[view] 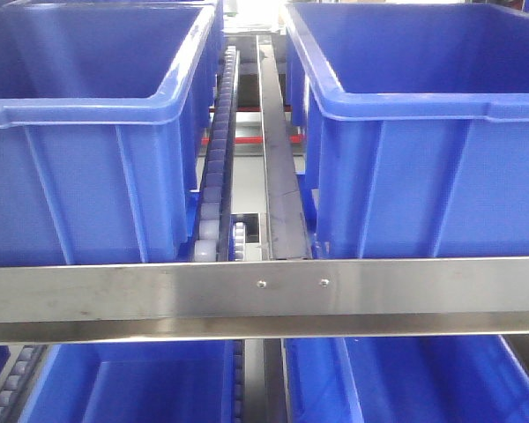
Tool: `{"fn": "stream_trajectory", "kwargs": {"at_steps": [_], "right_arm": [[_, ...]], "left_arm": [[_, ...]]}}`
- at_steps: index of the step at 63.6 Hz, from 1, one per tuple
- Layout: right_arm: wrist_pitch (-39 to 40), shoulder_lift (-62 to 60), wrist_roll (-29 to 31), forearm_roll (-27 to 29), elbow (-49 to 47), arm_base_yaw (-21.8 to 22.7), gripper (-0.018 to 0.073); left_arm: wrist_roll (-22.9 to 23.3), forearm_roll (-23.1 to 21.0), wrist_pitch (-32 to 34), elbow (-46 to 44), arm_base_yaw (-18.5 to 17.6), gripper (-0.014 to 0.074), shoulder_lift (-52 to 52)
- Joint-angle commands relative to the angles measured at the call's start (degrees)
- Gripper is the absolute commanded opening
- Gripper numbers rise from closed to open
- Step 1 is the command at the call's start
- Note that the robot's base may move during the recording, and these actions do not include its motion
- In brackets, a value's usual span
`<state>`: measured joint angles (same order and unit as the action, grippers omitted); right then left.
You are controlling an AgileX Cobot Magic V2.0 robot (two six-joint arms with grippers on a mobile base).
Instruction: Pick and sort blue part to right shelf
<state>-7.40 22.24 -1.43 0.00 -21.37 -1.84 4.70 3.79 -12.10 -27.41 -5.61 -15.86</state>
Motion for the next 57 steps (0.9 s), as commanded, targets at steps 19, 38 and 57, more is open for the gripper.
{"fn": "stream_trajectory", "kwargs": {"at_steps": [19, 38, 57], "right_arm": [[5.6, 0.3, 0.1, 0.0, -1.8, 0.4, 0.0414], [5.6, 0.3, 0.1, 0.0, -1.8, 0.4, 0.0414], [6.0, 0.3, 0.1, 0.0, -1.8, 0.4, 0.0414]], "left_arm": [[-0.1, 0.0, 5.4, -1.6, 0.0, 0.0331, -0.8], [-0.1, 0.0, 5.4, -1.6, 0.0, 0.0331, -0.8], [-0.1, 0.0, 5.5, -1.6, 0.0, 0.0331, -0.8]]}}
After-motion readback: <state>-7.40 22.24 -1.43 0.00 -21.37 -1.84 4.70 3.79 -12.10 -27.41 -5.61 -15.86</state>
